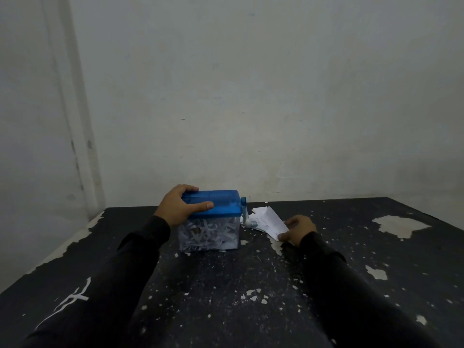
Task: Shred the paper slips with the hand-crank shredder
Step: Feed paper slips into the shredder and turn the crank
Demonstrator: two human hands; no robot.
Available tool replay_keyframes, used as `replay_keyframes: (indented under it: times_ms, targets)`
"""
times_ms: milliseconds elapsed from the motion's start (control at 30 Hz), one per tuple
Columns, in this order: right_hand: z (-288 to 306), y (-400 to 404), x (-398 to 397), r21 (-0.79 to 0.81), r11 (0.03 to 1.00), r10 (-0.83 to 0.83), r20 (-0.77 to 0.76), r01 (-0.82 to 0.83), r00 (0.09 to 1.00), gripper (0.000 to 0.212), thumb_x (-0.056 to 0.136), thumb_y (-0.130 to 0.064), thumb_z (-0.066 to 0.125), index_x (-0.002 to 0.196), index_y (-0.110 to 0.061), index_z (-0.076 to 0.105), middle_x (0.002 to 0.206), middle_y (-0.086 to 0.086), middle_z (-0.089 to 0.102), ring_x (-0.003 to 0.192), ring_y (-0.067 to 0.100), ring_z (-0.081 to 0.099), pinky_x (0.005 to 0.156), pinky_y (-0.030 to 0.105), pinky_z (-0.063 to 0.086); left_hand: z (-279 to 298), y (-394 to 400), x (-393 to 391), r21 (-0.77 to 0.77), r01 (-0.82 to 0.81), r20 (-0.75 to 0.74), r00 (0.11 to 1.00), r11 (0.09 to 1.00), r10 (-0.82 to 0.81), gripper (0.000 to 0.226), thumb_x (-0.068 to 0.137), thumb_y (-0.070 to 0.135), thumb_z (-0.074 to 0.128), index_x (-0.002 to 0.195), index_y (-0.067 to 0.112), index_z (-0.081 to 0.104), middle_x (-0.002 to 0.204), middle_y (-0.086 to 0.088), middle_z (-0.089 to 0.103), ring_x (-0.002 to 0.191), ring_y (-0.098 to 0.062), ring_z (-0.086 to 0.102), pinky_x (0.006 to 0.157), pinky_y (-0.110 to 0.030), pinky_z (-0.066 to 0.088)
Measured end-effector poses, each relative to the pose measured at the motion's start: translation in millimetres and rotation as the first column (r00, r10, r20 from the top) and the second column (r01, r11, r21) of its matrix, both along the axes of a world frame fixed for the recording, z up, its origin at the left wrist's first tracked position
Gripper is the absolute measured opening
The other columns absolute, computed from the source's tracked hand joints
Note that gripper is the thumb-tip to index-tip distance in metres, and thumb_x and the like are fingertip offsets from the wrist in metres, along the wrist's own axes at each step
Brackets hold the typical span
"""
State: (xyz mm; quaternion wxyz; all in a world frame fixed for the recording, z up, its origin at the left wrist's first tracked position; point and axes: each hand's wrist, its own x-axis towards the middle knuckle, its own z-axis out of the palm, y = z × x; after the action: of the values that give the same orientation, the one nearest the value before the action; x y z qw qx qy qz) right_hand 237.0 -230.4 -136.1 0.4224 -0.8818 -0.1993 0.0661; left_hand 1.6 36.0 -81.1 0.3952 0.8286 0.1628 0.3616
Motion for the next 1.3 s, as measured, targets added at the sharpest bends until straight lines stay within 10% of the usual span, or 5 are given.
replay_keyframes:
  times_ms: [433, 700, 900, 1100, 1300]
  targets:
    - [-3, 4, 5, 0.032, 0.999, -0.033, 0.115, 0.029, 0.993, 0.022, 0.093, -0.027, 0.072, 0.077, -0.012, 0.067, 0.077, 0.002, 0.064, 0.067, 0.011, 0.056, 0.073, 0.030, 0.048, 2, -4, -1, 0.002, -0.004, -0.035, 0.999, 1.000, 0.004, 0.071, 0.065, 0.056, 0.089, 0.123, 0.023, 0.063, 0.121, 0.007, 0.060, 0.105, -0.007, 0.059, 0.076, -0.017, 0.048]
    - [11, 8, -4, 0.336, 0.937, 0.050, 0.147, -0.098, 0.988, 0.021, 0.090, -0.017, 0.074, 0.104, -0.001, 0.071, 0.103, 0.012, 0.072, 0.090, 0.024, 0.066, 0.077, 0.033, 0.052, 9, -5, -2, 0.001, 0.003, -0.106, 0.994, 1.000, -0.003, 0.077, 0.064, 0.058, 0.088, 0.127, 0.023, 0.060, 0.124, 0.005, 0.058, 0.106, -0.006, 0.057, 0.078, -0.015, 0.046]
    - [63, 11, -27, 0.494, 0.825, 0.194, 0.209, -0.275, 0.958, 0.019, 0.086, -0.012, 0.079, 0.103, -0.009, 0.071, 0.096, 0.000, 0.071, 0.085, 0.016, 0.067, 0.059, 0.010, 0.050, 26, -6, -5, 0.101, 0.019, -0.248, 0.969, 0.995, 0.007, 0.113, 0.046, 0.087, 0.076, 0.138, 0.025, 0.054, 0.132, 0.007, 0.051, 0.118, -0.014, 0.050, 0.096, -0.028, 0.040]
    - [112, 30, -49, 0.447, 0.765, 0.405, 0.227, -0.464, 0.886, 0.024, 0.083, -0.005, 0.081, 0.105, -0.002, 0.070, 0.093, 0.001, 0.069, 0.067, -0.003, 0.066, 0.053, 0.013, 0.050, 57, -25, 3, 0.068, 0.067, -0.055, 0.996, 0.995, -0.064, 0.057, 0.090, 0.050, 0.071, 0.136, 0.018, 0.061, 0.126, 0.005, 0.065, 0.117, -0.011, 0.059, 0.099, -0.029, 0.047]
    - [128, 62, -61, 0.269, 0.770, 0.500, 0.310, -0.579, 0.809, 0.024, 0.078, -0.006, 0.085, 0.099, -0.008, 0.073, 0.093, 0.003, 0.070, 0.079, 0.012, 0.062, 0.066, 0.011, 0.050, 70, -28, 3, 0.045, 0.119, -0.022, 0.993, 0.992, -0.118, 0.016, 0.092, 0.008, 0.073, 0.108, 0.010, 0.072, 0.097, -0.002, 0.076, 0.082, -0.010, 0.071, 0.068, -0.016, 0.053]
